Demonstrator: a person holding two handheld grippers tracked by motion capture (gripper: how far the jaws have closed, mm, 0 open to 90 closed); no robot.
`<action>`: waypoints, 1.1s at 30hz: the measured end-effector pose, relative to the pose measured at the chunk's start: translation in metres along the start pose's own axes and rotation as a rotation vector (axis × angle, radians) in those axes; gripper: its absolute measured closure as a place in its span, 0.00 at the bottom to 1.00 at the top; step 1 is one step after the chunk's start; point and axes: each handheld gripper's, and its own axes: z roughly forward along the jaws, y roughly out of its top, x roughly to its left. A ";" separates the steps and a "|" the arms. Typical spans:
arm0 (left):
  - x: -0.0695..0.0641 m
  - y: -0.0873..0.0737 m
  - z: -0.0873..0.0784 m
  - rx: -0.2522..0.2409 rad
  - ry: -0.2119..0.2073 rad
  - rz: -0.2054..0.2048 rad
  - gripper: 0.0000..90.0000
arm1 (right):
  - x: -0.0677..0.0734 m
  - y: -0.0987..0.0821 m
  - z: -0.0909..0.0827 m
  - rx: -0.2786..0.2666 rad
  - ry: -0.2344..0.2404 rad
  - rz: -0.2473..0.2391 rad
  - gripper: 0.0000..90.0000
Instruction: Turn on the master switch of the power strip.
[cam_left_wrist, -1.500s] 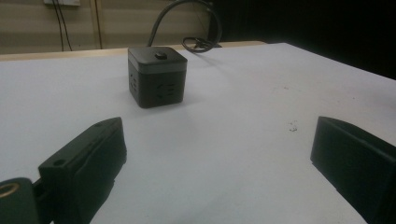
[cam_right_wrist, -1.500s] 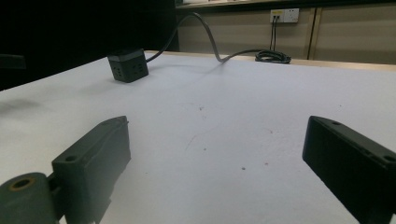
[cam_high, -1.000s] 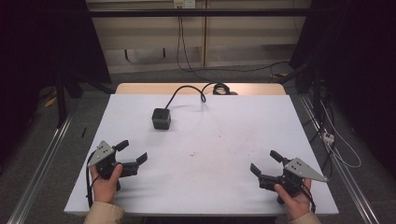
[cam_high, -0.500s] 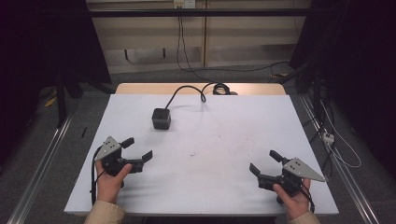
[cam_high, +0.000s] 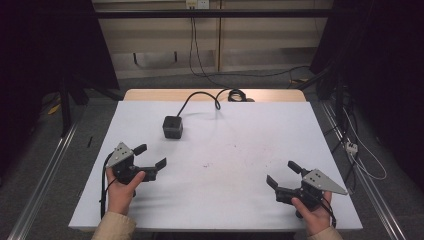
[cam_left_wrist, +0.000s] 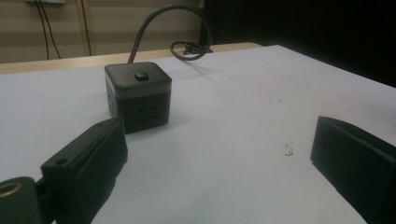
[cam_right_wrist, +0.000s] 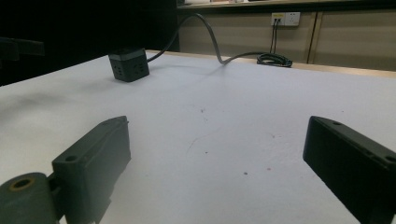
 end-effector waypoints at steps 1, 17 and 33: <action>0.000 0.001 0.001 -0.004 0.001 -0.003 0.04 | 0.001 0.000 0.000 -0.001 -0.001 0.004 0.08; 0.006 0.011 0.020 -0.010 0.009 0.009 0.07 | 0.001 0.001 -0.001 -0.007 0.003 -0.006 0.08; 0.011 0.018 0.035 -0.010 0.021 0.003 0.07 | 0.000 0.002 -0.001 -0.010 0.000 -0.004 0.08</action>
